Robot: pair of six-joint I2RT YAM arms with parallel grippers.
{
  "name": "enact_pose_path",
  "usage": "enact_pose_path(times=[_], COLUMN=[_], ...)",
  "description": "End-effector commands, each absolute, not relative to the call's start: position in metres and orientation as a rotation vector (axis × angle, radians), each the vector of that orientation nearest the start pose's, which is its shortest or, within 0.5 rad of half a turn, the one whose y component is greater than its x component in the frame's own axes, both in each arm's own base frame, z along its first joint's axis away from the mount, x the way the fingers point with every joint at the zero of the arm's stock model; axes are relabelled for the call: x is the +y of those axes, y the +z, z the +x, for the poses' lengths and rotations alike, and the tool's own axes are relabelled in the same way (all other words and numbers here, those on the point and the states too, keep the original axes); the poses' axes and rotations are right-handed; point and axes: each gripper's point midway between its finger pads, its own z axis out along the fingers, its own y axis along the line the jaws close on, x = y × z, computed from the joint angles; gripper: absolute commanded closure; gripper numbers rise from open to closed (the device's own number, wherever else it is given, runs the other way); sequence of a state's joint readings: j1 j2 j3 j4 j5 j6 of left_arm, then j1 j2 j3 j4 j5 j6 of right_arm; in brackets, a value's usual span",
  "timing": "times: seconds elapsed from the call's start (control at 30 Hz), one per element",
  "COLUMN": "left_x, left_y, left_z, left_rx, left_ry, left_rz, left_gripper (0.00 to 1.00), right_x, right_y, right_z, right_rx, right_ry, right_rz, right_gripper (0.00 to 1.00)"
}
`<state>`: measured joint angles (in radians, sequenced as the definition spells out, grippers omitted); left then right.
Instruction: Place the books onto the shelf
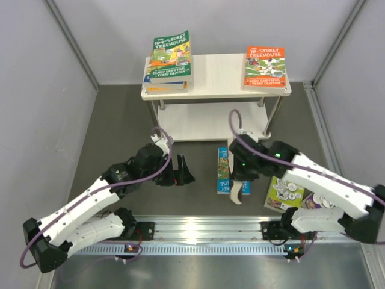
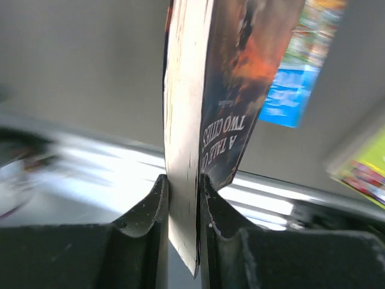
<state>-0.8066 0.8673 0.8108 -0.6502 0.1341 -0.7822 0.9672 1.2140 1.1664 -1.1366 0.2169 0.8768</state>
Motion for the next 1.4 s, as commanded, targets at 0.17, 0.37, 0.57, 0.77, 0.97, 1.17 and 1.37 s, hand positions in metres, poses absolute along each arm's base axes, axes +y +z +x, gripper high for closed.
enact_pose_path(times=[0.17,0.37,0.57,0.77,0.97,1.17,1.37], left_x=[-0.243,-0.248,-0.252,-0.285,-0.304,-0.290,-0.303], left_y=[0.196,0.197,0.201,0.274,0.401,0.456,0.457], left_z=[0.163,0.166,0.166,0.182,0.200,0.211,0.221], left_rx=[2.386,2.375,2.375,2.101,1.604,1.267,1.230], left_ry=[-0.962,-0.983,-1.013,-1.266,-1.687,-2.030,-2.173], left_rz=[0.134,0.111,0.101,0.114,-0.074,-0.352,-0.421], left_gripper=[0.01,0.01,0.02,0.01,0.01,0.01,0.01], right_x=[0.212,0.206,0.203,0.216,0.198,0.165,0.164], right_y=[0.392,0.513,0.600,0.628,0.637,0.652,0.654], right_z=[0.126,0.129,0.161,0.166,0.135,0.109,0.110], right_rx=[2.029,1.699,1.483,1.409,1.279,1.144,1.110], right_ry=[1.108,1.192,1.110,1.262,1.478,1.588,1.647], right_rz=[-0.095,-0.158,-0.130,-0.131,-0.029,0.067,0.110], right_gripper=[1.00,1.00,1.00,1.00,1.00,1.00,1.00])
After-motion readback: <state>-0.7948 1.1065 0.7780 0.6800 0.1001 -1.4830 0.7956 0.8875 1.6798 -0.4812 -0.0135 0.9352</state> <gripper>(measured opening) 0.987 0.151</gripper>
